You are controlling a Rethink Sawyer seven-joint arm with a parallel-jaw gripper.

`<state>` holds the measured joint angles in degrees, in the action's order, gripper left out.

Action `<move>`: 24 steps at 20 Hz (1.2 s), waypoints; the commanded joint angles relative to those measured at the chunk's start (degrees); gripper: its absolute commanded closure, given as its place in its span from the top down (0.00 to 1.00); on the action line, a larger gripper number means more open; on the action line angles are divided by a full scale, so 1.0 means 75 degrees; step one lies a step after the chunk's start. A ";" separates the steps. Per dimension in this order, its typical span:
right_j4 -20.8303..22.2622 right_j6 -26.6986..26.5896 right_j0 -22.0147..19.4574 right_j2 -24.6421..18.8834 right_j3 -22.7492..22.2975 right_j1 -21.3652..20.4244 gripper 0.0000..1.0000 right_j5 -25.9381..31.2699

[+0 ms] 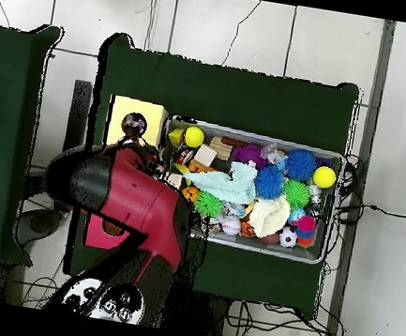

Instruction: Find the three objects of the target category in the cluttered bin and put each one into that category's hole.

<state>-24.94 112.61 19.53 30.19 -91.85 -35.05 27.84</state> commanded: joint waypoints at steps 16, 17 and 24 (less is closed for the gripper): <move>0.3615 -0.2724 -0.5389 -0.4439 -0.0770 -0.1634 0.00 -0.0922; 0.3780 -0.2737 -0.5554 -0.4651 -0.0797 -0.1669 0.00 -0.0972; 0.4710 -0.2345 -0.6134 -0.5474 -0.0771 -0.1713 0.00 -0.0810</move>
<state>3.89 110.86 -25.25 1.78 -93.48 -47.21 22.39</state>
